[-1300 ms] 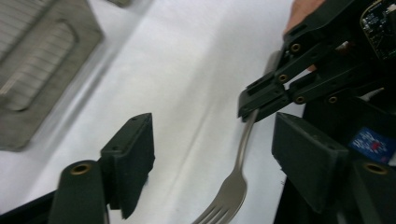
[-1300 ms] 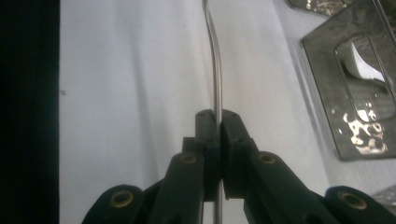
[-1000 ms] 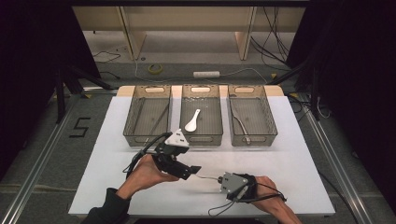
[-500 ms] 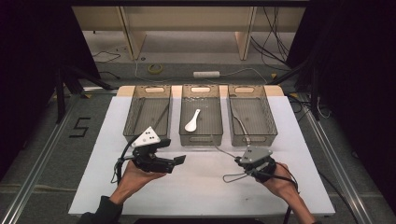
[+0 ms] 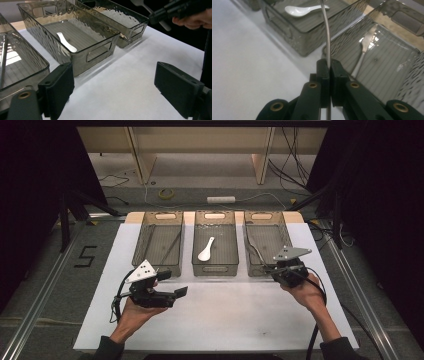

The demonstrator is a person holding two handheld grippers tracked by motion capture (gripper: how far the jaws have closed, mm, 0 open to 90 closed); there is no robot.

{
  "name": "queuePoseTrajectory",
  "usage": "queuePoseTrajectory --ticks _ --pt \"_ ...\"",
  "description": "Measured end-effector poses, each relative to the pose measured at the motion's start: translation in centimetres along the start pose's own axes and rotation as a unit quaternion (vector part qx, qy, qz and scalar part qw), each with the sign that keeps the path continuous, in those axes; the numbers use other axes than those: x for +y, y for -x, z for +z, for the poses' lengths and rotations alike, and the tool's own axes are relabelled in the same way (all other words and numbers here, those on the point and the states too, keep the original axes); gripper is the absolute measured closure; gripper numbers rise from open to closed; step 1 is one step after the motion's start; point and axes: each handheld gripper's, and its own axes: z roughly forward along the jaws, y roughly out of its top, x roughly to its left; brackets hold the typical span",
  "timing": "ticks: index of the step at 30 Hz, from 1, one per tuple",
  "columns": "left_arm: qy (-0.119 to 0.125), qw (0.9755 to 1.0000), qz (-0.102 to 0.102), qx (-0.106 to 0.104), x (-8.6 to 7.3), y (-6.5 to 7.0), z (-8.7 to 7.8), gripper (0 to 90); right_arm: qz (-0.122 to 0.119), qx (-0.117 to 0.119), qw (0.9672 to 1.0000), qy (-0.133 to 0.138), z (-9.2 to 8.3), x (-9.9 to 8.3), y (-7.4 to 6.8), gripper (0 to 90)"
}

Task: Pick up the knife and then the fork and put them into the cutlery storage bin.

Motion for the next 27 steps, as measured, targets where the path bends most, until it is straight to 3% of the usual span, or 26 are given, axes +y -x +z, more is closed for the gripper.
queuePoseTrajectory --ticks 15,27 --pt "0.001 0.9999 0.008 0.012 -0.7 -0.1 -0.4 15.8 0.07 -0.016 0.9974 -0.007 1.8 3.5 4.6 87.6" --pt "0.006 0.9998 0.01 0.016 -0.9 -0.1 -1.0 15.8 0.12 -0.041 0.9913 -0.033 4.7 4.3 7.2 87.5"
